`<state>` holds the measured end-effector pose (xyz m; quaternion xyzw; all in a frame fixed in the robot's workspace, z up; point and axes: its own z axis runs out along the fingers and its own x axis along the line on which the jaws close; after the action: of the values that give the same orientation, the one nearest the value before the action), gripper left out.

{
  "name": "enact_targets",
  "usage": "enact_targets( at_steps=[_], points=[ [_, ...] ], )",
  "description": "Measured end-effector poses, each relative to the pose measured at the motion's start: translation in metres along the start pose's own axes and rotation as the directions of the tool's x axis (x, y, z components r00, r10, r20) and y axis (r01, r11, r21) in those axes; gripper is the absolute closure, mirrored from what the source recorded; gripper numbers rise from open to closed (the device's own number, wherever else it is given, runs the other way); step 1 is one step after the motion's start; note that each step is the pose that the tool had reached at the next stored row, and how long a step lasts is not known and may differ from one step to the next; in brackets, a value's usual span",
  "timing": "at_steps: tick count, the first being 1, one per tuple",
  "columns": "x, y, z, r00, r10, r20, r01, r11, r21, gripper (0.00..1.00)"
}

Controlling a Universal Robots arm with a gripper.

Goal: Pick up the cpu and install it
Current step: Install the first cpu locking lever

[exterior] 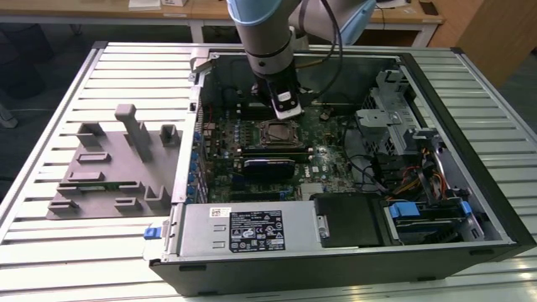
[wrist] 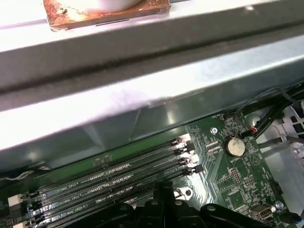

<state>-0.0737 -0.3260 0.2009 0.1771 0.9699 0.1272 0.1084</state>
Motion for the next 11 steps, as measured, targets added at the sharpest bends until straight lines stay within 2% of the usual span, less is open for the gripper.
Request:
enact_targets(
  at_steps=[11],
  points=[
    [0.0059,0.0018,0.0003,1.0,0.0,-0.0002,0.0,1.0,-0.0009,0.89]
  ],
)
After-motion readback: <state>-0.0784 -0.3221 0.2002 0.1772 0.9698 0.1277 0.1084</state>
